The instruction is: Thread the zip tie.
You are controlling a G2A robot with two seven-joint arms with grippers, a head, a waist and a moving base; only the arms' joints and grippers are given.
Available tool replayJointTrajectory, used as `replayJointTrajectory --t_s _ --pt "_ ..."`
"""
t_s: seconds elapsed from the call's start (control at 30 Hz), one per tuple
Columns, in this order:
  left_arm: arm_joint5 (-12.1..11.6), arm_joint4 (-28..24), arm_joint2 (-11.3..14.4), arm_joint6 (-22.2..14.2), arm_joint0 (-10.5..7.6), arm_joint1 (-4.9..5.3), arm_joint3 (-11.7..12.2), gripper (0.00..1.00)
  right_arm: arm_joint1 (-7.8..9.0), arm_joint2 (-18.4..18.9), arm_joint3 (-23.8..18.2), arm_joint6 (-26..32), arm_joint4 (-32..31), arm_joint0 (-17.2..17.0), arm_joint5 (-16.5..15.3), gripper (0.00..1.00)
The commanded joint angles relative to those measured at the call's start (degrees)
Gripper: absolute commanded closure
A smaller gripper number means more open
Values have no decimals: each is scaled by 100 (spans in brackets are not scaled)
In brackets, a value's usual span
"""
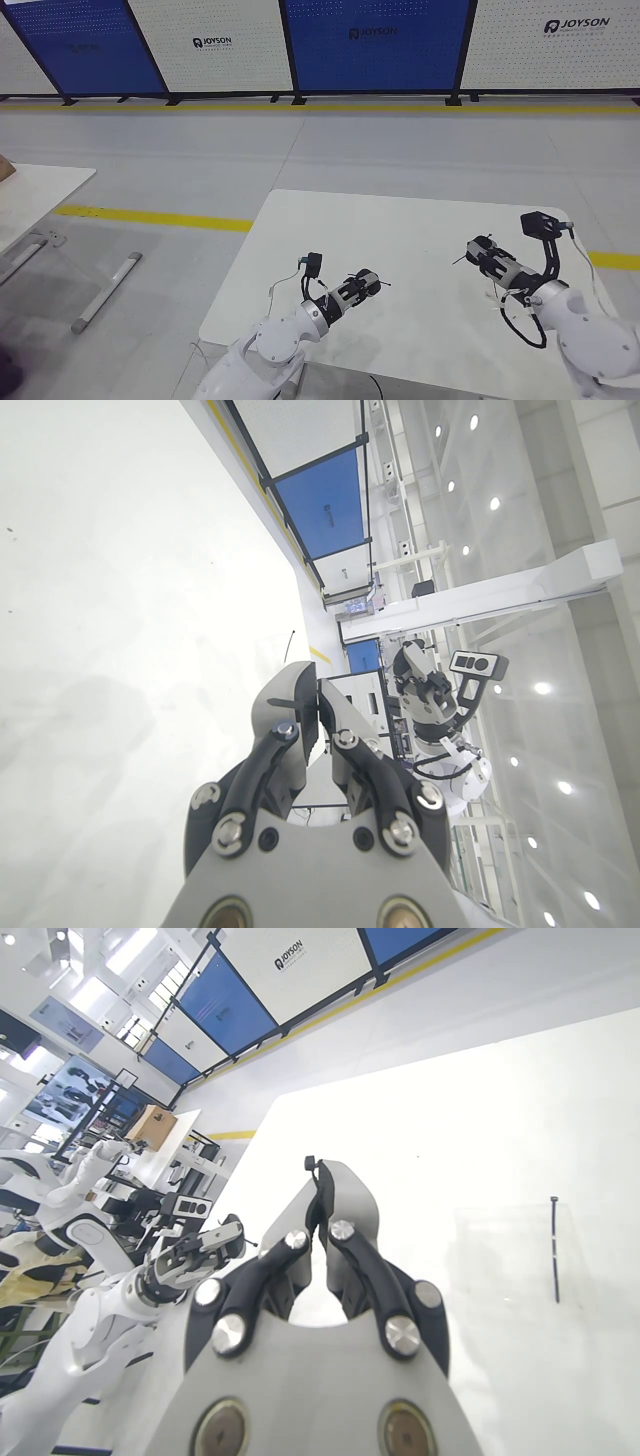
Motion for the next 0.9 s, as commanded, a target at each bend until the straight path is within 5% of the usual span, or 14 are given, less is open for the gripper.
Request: replayJointTrajectory --t_s 0.0,0.87 --pt "0 0 0 0 0 0 0 100 0 0 0 0 0 0 0 100" --pt "0 0 0 0 0 0 0 100 -15 -11 24 -228 8 -47 3 100"
